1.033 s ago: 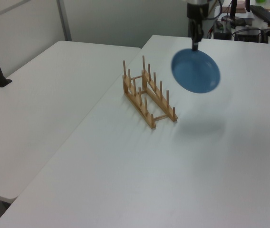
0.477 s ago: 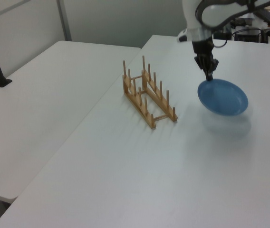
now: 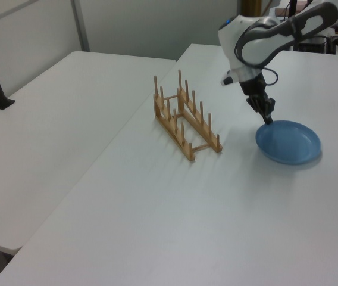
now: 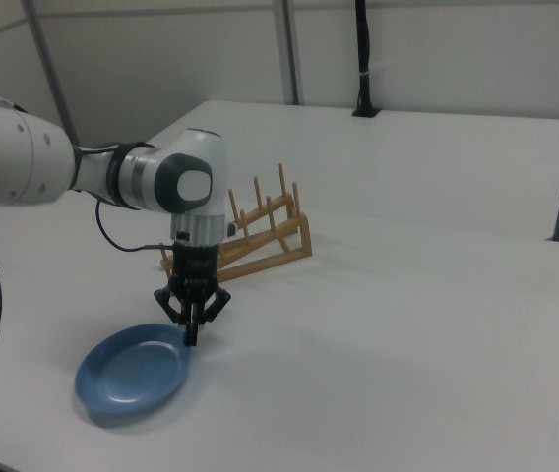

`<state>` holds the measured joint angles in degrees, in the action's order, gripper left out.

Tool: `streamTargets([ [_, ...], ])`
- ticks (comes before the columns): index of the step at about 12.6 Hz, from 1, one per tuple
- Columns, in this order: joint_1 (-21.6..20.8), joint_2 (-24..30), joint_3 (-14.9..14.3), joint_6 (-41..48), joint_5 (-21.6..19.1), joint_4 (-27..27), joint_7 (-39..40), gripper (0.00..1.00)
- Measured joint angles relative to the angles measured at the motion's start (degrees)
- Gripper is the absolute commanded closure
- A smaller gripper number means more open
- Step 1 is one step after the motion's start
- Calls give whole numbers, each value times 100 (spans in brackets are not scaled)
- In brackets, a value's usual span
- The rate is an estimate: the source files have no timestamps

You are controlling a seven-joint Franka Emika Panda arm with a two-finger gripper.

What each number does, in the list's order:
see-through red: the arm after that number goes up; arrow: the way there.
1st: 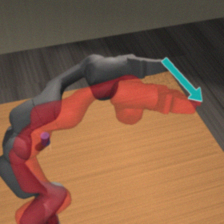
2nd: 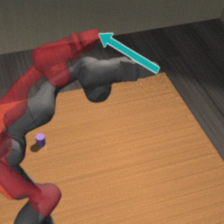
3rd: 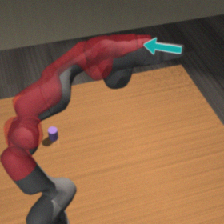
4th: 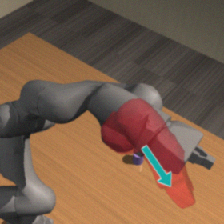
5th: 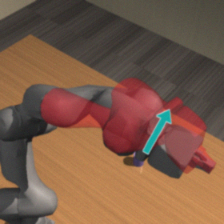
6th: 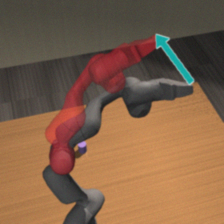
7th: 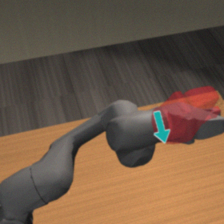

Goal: Pick plate from plate rack
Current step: 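Open the gripper to release the plate flat on the table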

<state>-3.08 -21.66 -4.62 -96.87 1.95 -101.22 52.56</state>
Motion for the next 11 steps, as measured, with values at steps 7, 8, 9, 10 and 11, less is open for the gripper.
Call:
streamTargets([
  [7,80,144,-9,444,0,466,-397,0],
  [8,109,309,-10,519,0,615,-673,0],
  [9,128,496,-11,525,0,686,-1028,0],
  [10,130,683,-10,525,0,734,-1439,0],
  [11,131,868,-9,526,0,784,-1937,0],
])
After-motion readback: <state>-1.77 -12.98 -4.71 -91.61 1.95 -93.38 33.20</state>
